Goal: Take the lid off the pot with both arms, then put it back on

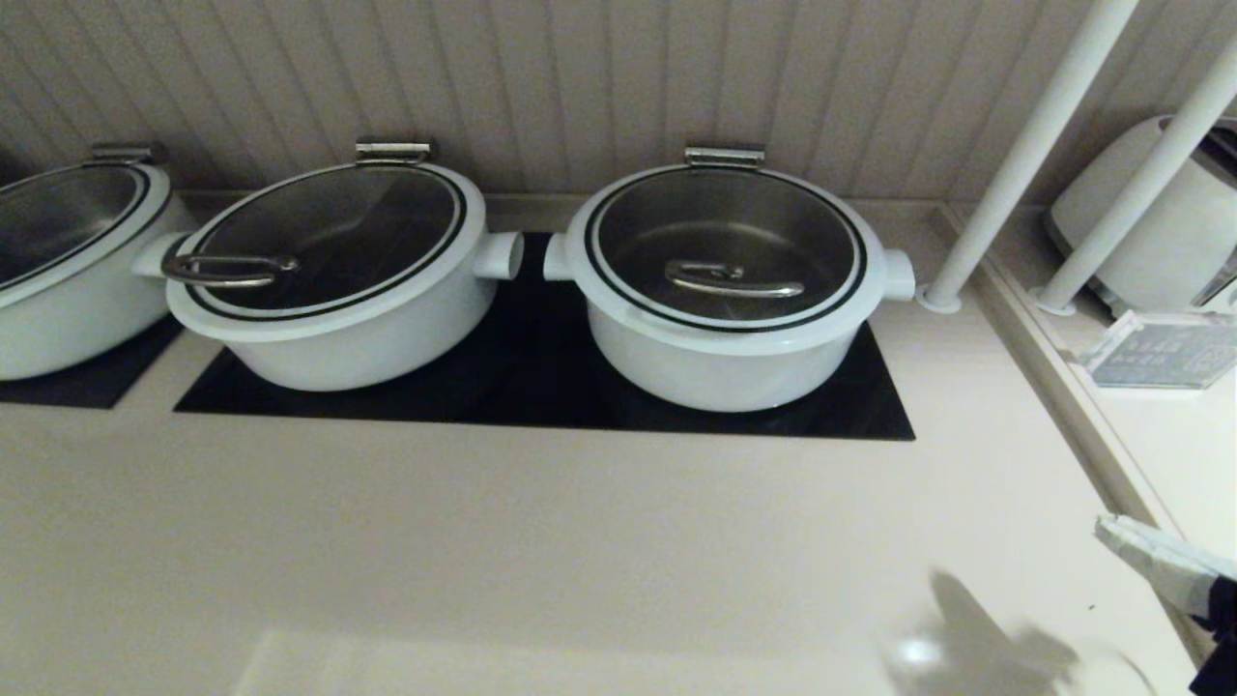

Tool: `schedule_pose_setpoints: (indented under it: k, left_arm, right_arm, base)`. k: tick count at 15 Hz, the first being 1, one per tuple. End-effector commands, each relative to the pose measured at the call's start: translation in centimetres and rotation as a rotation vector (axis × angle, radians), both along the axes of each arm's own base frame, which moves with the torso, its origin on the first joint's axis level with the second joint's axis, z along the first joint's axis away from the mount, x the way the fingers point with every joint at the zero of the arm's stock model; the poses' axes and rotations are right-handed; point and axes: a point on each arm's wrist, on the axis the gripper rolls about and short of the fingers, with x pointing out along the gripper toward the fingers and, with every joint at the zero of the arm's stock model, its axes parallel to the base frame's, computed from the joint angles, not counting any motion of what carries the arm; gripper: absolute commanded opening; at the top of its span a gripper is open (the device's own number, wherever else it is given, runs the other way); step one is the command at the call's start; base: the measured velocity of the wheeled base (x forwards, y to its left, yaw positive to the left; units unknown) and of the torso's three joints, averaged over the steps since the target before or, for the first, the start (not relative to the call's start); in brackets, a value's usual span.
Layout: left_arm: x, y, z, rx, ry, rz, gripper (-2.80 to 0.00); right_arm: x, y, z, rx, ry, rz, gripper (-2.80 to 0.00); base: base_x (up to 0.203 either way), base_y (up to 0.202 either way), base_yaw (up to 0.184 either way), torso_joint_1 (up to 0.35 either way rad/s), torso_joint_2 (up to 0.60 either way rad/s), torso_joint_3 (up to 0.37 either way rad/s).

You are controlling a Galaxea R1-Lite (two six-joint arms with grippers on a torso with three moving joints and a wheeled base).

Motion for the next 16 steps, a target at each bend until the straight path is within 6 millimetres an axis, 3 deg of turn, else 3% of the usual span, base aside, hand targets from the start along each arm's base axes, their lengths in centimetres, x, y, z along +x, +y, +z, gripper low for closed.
schedule_pose_setpoints:
  k: [1,3,8,16]
  left_arm:
    - [0.0,0.0,0.0,0.0,-0.001,0.0,-2.8]
    - [0.0,0.0,0.0,0.0,-0.001,0.0,-2.8]
    - [0.0,0.0,0.0,0.0,-0.001,0.0,-2.8]
    - [0.0,0.0,0.0,0.0,-0.001,0.0,-2.8]
  right_arm:
    - [-0.6,0.3,0.1,-0.004,-0.01,-0.089,-2.8]
    - [-1.1,0.3,-0.5,0.007,0.053,-0.225,-2.8]
    - [-3.4,0.3,-1.4,0.04,0.123,-0.261,-2.8]
    - [-11.4,0.2,-4.7,0.043,-0.039,-0.311,-2.8]
  base:
    - [0.0,0.0,0.0,0.0,0.0,0.0]
    - [0.0,0.0,0.0,0.0,0.0,0.0]
    - [0.0,0.0,0.0,0.0,0.0,0.0]
    - [0.0,0.0,0.0,0.0,0.0,0.0]
